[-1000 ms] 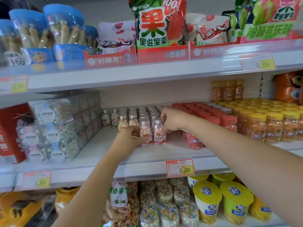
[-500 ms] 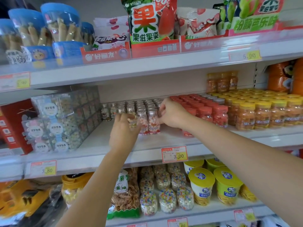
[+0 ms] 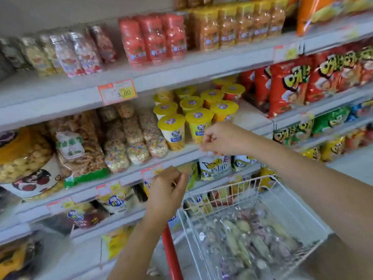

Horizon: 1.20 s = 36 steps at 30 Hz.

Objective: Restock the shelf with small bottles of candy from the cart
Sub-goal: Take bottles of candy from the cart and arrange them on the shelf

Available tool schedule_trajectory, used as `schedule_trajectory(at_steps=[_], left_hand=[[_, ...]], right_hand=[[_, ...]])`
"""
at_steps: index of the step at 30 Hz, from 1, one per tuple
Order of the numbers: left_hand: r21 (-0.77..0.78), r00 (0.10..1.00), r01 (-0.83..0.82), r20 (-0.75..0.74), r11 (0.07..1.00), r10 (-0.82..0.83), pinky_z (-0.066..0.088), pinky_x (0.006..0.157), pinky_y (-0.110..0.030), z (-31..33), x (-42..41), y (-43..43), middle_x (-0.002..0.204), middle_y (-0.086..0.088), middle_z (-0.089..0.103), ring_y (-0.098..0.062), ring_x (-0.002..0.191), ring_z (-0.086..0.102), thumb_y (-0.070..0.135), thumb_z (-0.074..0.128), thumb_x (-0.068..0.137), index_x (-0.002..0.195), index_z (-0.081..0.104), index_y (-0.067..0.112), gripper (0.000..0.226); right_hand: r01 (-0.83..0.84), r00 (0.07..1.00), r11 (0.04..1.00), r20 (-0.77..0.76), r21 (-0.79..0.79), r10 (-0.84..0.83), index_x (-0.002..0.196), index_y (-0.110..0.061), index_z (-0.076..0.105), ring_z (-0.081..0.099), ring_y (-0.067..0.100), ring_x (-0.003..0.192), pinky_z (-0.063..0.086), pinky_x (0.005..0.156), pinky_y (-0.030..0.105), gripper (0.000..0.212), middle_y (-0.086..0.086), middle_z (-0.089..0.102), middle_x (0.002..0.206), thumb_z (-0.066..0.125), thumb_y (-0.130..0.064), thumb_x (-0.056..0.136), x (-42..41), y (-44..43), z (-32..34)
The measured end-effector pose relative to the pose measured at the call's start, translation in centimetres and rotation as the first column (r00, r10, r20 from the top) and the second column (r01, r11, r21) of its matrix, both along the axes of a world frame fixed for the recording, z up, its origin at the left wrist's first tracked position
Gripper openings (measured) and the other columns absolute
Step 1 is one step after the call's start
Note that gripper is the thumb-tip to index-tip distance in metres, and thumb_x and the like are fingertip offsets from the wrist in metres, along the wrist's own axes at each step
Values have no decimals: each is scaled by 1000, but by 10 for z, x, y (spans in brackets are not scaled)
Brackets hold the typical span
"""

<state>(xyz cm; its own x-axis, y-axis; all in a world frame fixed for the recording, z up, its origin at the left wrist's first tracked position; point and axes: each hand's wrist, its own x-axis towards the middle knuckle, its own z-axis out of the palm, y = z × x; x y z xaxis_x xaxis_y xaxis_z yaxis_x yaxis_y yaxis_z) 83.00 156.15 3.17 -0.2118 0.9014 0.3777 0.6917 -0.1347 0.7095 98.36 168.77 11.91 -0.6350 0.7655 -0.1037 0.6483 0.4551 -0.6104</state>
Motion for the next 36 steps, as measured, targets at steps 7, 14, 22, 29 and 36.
schedule_trajectory(at_steps=[7, 14, 22, 29, 36], left_hand=[[-659, 998, 67, 49, 749, -46, 34, 56, -17, -108, 59, 18, 71, 1, 55, -16, 68, 53, 33, 53, 94, 75, 58, 9, 31], [-923, 990, 98, 127, 371, 54, 45, 85, -28, -220, 94, 29, 120, -14, 56, -26, 104, 58, 27, 53, 94, 120, 52, 6, 34], [-968, 931, 20, 109, 251, 349, 35, 49, -22, -291, 133, 44, 68, -2, 49, -12, 59, 49, 31, 73, 80, 70, 48, 10, 34], [-982, 926, -45, 29, 186, 375, 38, 49, -22, -296, 131, 56, 63, 1, 48, -13, 58, 50, 23, 69, 78, 72, 49, 13, 23], [-988, 903, 20, 83, 152, 420, 46, 64, -25, -257, 83, 68, 77, -4, 50, -14, 63, 49, 12, 75, 77, 80, 43, 11, 32]], right_hand=[[228, 944, 916, 304, -330, -126, 113, 1, 62, 56, 25, 74, 37, 58, 28, 39, 18, 64, 98, 61, -31, 90, 83, 14, -160], [389, 889, 782, 421, -487, -181, 134, 3, 46, 62, 28, 90, 44, 60, 26, 42, 23, 52, 133, 47, -8, 93, 102, -15, -306], [366, 930, 843, 180, -395, -320, 120, -6, 62, 58, 28, 110, 41, 85, 26, 33, 13, 62, 118, 49, -1, 90, 93, -27, -360], [183, 946, 833, 324, -523, -4, 146, -12, 35, 56, 28, 115, 43, 88, 29, 55, 18, 56, 131, 48, -4, 93, 73, -5, -384], [316, 846, 854, 530, -413, -57, 119, -7, 55, 64, 21, 98, 54, 73, 27, 36, 8, 66, 107, 66, -18, 87, 49, -3, -390]])
